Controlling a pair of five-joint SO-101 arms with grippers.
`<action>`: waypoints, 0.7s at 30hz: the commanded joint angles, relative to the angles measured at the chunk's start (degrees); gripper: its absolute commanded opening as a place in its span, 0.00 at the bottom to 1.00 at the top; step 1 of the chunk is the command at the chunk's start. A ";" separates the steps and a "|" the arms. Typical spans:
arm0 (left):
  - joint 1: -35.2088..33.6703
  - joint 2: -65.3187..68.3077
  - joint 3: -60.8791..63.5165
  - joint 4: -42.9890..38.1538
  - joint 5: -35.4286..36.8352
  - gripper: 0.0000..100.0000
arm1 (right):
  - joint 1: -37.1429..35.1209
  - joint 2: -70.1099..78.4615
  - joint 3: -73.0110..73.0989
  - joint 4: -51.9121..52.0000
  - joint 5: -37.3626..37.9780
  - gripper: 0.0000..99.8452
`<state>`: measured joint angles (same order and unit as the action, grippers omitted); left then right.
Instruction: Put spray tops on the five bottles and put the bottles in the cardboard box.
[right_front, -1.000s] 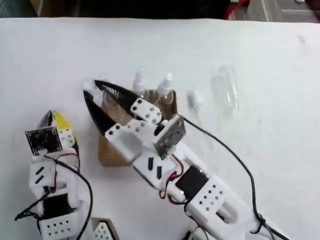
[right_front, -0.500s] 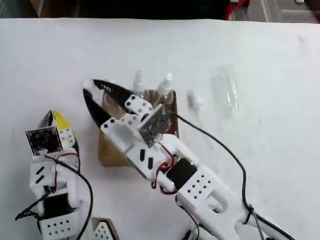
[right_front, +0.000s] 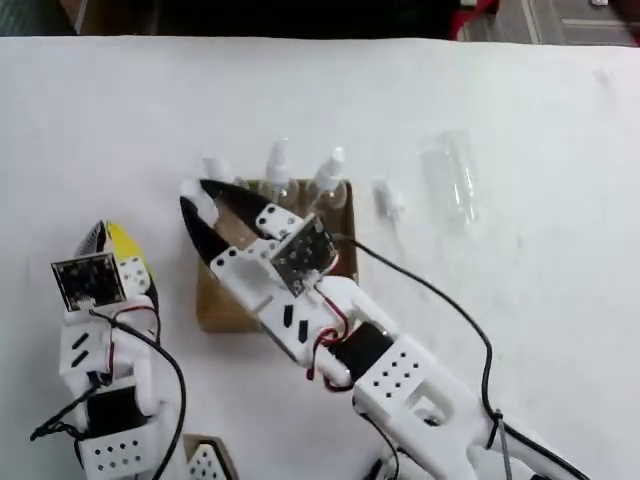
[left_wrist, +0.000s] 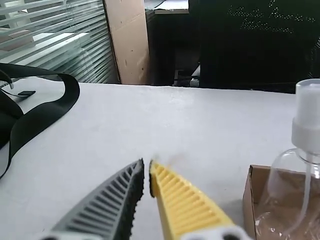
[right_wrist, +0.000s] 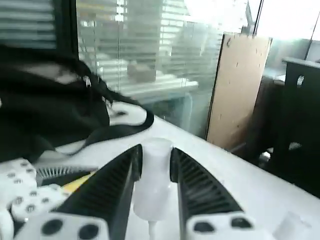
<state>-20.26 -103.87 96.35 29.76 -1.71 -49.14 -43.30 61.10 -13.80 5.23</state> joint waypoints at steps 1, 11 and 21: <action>-0.31 -0.04 -0.44 -1.49 -0.70 0.02 | 0.48 0.04 1.49 -0.66 0.09 0.02; -0.31 -0.04 -0.44 -1.49 -0.70 0.02 | 1.10 0.57 4.13 -0.57 0.09 0.02; -0.31 -0.04 -0.35 -1.49 -0.70 0.02 | 0.66 0.40 4.57 -0.57 0.09 0.03</action>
<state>-20.26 -103.87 96.35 29.76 -1.71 -48.53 -42.77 66.11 -13.80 5.23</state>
